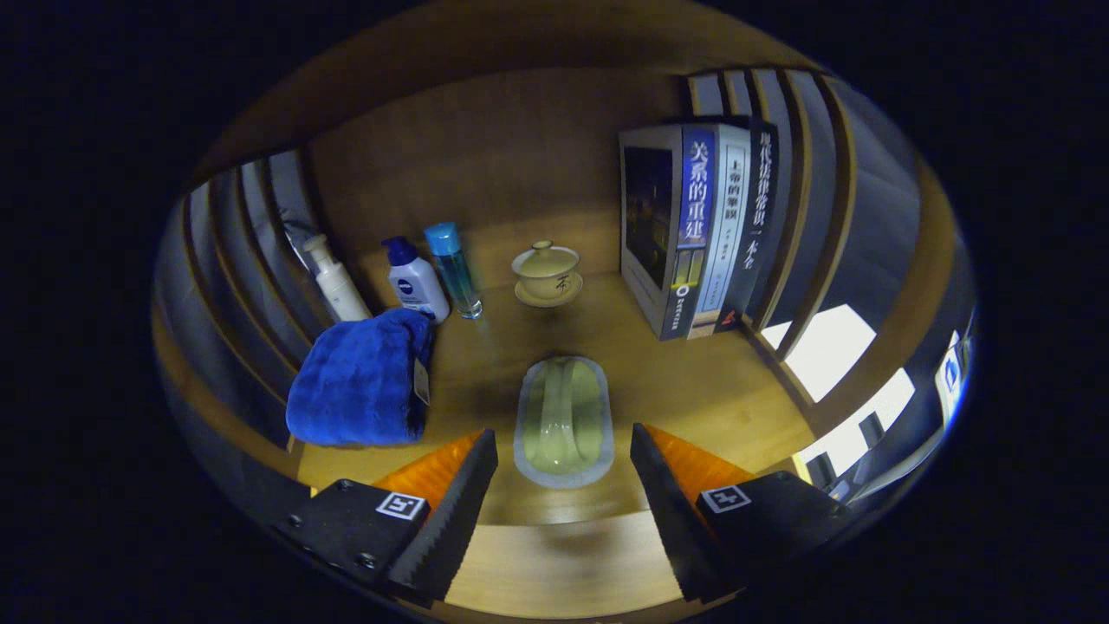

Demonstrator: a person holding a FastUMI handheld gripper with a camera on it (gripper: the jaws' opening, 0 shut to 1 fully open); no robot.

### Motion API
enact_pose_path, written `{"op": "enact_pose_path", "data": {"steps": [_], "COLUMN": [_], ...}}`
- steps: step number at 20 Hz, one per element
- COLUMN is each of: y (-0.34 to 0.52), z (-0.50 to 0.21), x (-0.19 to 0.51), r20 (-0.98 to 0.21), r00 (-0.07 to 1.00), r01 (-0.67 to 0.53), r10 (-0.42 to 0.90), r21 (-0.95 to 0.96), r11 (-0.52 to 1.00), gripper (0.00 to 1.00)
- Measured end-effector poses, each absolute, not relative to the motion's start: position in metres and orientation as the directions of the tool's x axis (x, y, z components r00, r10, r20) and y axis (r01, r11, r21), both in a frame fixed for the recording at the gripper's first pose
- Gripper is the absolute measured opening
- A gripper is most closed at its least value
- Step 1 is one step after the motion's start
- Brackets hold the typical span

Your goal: Pull open the drawer, take out the items inside it, and place them on the countertop above the cabinet.

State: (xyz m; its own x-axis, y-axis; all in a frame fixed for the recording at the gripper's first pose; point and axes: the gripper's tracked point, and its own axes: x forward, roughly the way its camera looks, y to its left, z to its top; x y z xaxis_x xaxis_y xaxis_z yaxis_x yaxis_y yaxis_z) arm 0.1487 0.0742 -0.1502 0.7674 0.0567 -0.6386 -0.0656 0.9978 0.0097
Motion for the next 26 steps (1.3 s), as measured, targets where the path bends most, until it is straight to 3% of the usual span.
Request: {"op": "enact_pose_path", "data": {"steps": [10,26], "y": [0.071,0.047], "z": [-0.123,-0.199], "x": [0.043,-0.096], "r20": [-0.435,-0.286], "r00": [0.898,0.956], "r01": [-0.081,-0.108], "r10": [0.061,0.072], "r21": [-0.027,-0.114], "r11": [0.996,0.988], "gripper": [0.99,0.99]}}
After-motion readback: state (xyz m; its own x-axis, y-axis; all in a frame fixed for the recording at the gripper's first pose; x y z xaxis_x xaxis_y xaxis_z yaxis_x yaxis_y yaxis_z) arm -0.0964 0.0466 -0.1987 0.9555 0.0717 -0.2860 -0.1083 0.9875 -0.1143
